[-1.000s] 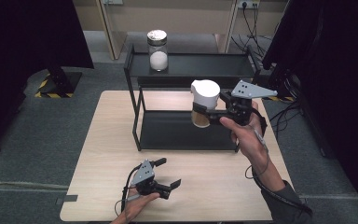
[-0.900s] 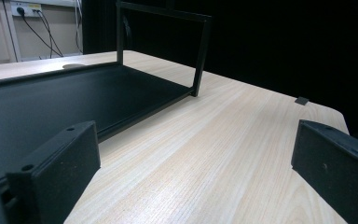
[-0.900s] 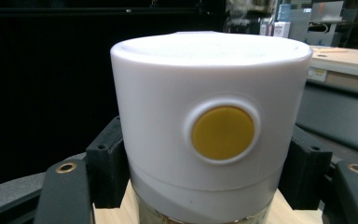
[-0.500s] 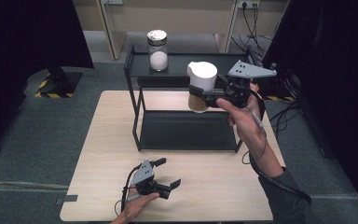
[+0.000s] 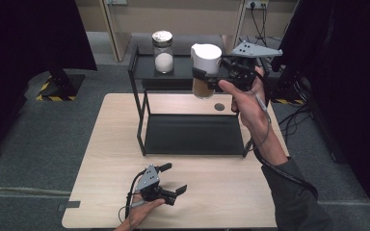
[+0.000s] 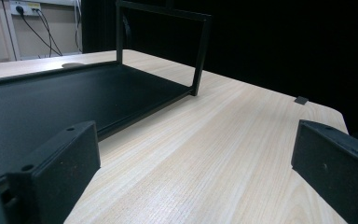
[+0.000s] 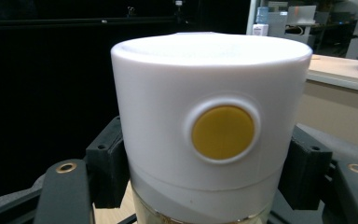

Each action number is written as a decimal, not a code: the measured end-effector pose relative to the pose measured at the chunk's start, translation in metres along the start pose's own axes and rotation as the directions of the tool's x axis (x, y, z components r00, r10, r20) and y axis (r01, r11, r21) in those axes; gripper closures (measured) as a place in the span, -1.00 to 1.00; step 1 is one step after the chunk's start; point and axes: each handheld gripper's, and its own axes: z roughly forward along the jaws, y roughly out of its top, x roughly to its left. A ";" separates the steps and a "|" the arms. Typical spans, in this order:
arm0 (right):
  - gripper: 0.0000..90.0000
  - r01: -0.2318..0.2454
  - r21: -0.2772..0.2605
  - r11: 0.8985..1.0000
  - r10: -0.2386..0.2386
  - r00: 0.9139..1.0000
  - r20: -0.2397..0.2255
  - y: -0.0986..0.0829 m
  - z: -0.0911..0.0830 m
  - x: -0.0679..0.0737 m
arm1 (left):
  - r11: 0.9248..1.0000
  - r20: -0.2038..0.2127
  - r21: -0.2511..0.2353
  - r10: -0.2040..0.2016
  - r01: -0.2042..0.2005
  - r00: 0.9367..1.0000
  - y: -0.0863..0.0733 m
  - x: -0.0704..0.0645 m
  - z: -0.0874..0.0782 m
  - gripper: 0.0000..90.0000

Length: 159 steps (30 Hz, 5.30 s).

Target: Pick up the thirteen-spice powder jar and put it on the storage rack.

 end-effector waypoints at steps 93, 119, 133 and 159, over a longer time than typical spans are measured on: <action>-0.97 -0.083 0.012 0.996 0.076 0.953 0.293 0.011 0.064 -0.021 | 1.000 0.027 0.011 -0.006 0.006 1.000 -0.001 0.000 0.003 -0.99; -0.99 -0.070 -0.045 0.997 0.077 0.977 0.200 -0.015 0.028 -0.009 | 1.000 0.024 0.011 -0.015 0.014 1.000 -0.001 0.001 0.003 -0.99; -0.99 -0.056 -0.067 0.996 0.066 0.985 0.159 -0.036 0.016 0.003 | 1.000 0.023 0.007 -0.016 0.016 1.000 -0.001 0.000 0.002 -0.99; -0.99 -0.028 -0.058 0.998 0.031 0.999 0.043 -0.094 -0.016 0.021 | 1.000 0.015 0.006 -0.016 0.016 1.000 -0.002 0.000 0.002 -0.99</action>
